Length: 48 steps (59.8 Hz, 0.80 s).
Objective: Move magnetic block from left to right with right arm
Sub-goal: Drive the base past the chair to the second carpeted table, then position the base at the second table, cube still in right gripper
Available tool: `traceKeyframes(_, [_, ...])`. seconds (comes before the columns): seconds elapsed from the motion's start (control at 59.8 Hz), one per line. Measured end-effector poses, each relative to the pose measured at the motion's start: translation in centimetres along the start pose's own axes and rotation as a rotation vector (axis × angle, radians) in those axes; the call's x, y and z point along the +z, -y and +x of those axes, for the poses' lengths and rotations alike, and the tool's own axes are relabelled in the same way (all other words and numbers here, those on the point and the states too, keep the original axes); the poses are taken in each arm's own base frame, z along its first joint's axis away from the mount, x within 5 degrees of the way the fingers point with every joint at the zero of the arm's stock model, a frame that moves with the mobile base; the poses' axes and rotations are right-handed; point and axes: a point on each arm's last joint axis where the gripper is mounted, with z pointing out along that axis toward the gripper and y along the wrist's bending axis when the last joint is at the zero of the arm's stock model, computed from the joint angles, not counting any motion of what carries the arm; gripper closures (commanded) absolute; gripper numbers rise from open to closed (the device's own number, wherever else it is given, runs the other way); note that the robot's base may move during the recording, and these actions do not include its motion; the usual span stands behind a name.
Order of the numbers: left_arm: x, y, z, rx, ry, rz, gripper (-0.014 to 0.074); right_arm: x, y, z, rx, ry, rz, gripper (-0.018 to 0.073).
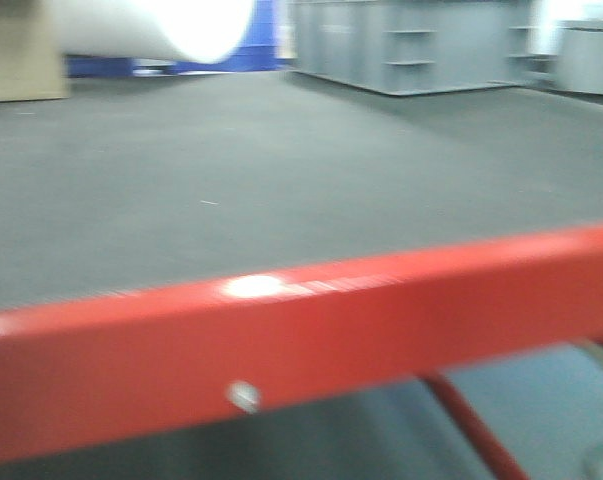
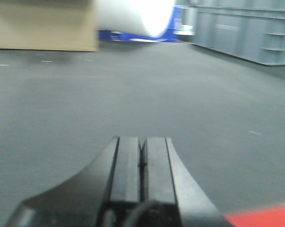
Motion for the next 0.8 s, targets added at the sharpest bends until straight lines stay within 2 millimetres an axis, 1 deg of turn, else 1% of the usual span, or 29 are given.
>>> traceKeyframes(0.803, [0.0, 0.0, 0.0, 0.0, 0.0, 0.0, 0.0713, 0.0, 0.0, 0.0, 0.0, 0.0, 0.0, 0.0397])
